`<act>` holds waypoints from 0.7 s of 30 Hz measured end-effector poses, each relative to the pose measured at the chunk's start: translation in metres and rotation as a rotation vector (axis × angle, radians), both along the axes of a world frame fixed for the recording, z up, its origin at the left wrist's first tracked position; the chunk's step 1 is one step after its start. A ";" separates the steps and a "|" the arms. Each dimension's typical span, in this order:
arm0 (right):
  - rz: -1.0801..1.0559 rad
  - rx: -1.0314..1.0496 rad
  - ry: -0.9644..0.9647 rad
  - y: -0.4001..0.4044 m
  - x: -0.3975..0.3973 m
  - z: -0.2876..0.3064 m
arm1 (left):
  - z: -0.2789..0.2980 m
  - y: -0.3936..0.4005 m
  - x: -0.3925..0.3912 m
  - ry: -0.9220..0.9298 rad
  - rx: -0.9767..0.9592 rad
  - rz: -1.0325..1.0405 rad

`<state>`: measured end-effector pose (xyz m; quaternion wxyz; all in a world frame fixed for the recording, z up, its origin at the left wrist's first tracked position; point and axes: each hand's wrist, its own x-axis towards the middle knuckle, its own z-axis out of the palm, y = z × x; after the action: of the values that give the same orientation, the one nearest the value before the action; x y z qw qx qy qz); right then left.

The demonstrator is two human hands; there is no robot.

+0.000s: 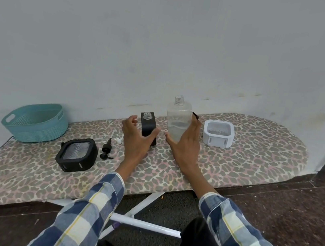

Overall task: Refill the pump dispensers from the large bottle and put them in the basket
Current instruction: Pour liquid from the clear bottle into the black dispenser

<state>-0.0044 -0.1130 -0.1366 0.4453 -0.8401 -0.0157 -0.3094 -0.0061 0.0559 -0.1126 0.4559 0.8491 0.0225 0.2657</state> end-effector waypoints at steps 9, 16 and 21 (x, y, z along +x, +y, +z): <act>-0.025 0.010 0.072 -0.002 0.000 0.004 | -0.013 0.002 0.005 0.152 -0.135 0.022; -0.012 0.058 0.114 0.003 0.002 0.001 | -0.013 0.048 0.000 0.116 -0.342 -0.084; -0.002 0.074 0.150 0.003 0.007 0.003 | -0.023 0.055 -0.007 0.082 -0.276 -0.190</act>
<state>0.0023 -0.1099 -0.1332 0.4758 -0.8438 0.0298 -0.2465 -0.0126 0.1109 -0.1356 0.5899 0.7870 -0.0032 0.1808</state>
